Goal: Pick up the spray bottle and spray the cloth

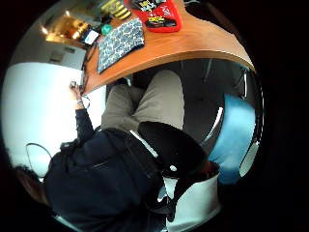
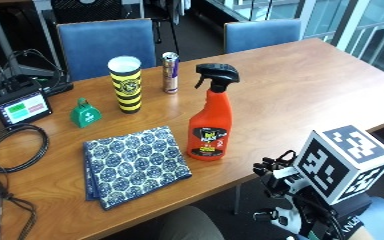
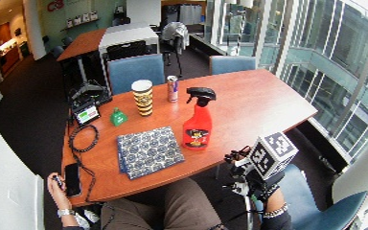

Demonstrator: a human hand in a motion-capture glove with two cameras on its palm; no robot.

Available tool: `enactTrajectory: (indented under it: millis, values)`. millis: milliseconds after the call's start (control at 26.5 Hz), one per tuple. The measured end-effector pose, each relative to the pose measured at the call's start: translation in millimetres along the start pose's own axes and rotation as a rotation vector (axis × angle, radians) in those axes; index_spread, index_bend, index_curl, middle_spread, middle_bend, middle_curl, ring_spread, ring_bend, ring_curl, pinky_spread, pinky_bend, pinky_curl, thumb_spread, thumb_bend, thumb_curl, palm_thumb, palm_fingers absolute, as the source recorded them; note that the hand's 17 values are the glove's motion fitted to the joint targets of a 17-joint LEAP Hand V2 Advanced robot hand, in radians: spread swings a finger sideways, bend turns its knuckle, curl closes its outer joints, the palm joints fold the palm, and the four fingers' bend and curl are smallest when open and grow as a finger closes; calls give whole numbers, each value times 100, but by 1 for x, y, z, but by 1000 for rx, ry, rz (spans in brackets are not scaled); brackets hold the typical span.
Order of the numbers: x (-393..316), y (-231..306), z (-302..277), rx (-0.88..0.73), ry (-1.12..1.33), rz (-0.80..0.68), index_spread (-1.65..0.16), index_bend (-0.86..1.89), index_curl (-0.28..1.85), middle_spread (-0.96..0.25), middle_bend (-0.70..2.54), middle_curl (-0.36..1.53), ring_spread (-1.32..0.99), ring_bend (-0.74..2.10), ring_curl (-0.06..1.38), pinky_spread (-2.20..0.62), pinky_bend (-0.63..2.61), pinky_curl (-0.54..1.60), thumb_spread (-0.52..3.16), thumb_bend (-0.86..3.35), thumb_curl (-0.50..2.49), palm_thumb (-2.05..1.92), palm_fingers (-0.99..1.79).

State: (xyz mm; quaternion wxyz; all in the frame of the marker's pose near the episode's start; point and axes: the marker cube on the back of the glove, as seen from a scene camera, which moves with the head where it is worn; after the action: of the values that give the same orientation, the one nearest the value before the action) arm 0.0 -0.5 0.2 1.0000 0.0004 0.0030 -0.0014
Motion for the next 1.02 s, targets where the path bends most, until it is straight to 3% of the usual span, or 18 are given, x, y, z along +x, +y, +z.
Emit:
enactTrajectory:
  millis: [264, 679, 829, 1018]
  values:
    - [-1, -1, 2, 3, -1, -4, -32, 17, 15, -6, 24, 14, -4, 34, 16, 19, 38, 17, 71, 12, 9, 27, 50]
    - [-6, -23, -6, 44, -48, -21, -38, 15, 20, -7, 23, 21, -6, 35, 21, 24, 36, 23, 96, 6, 15, 31, 51]
    - [-11, -43, -16, 145, -66, 9, -39, 14, 21, -8, 23, 24, -7, 38, 23, 24, 35, 24, 102, 7, 17, 36, 56]
    - [-18, -72, -34, 309, -111, 86, -37, 18, 24, -11, 27, 27, -10, 47, 26, 21, 27, 23, 111, 16, 22, 54, 82]
